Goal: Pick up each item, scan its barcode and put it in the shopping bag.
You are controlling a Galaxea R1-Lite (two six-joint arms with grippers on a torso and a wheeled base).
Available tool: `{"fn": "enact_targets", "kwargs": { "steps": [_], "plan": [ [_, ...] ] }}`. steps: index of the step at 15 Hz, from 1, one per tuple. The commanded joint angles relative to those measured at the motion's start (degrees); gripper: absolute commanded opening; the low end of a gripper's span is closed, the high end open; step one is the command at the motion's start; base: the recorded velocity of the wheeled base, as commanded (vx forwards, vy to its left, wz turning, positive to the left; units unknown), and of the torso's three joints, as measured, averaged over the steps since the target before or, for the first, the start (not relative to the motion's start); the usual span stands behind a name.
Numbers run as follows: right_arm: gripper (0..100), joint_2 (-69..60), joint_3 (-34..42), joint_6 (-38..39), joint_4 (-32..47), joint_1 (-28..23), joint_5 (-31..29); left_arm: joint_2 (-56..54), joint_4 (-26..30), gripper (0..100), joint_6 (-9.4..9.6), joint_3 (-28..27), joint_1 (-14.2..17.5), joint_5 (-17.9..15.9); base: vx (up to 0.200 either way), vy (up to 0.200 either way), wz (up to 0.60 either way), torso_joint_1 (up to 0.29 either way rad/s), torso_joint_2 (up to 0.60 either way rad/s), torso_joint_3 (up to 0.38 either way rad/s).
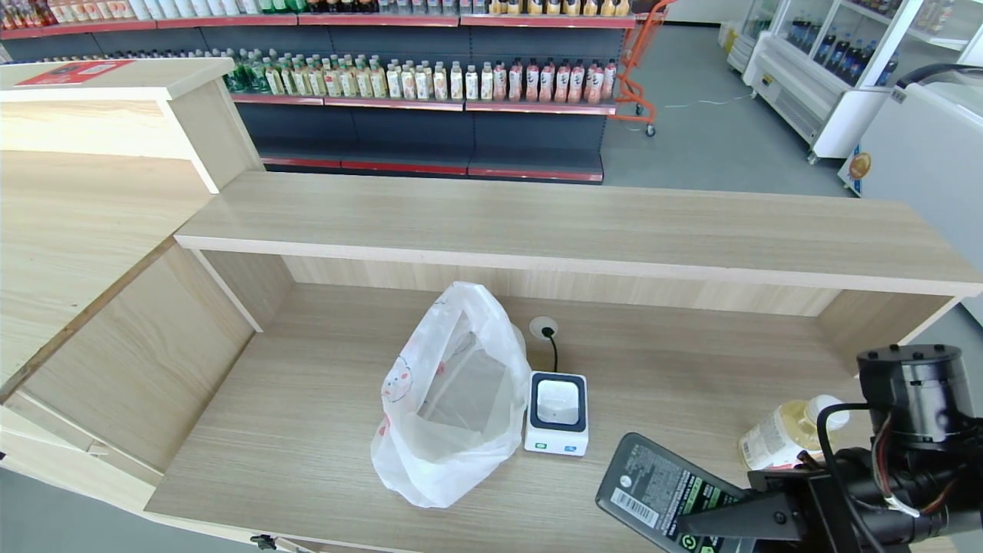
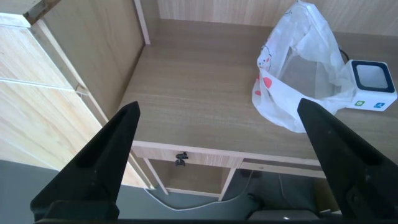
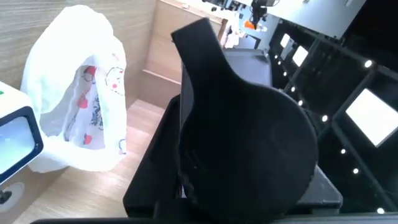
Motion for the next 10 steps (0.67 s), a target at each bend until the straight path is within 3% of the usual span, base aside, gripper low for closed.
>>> {"fn": "enact_targets", "kwargs": {
  "steps": [1,10],
  "plan": [
    [0,-0.42,-0.30,-0.06,-0.02,1.36,0.13,0.00,-0.01,100,-0.02,0.01,0.00,-0.02,0.000,0.000,0.00,0.000,0.00,0.000],
    [0,-0.86,0.40,0.03,0.06,1.36,0.04,0.00,-0.01,100,-0.02,0.01,0.00,-0.02,0.000,0.000,0.00,0.000,0.00,0.000]
  ]
}}
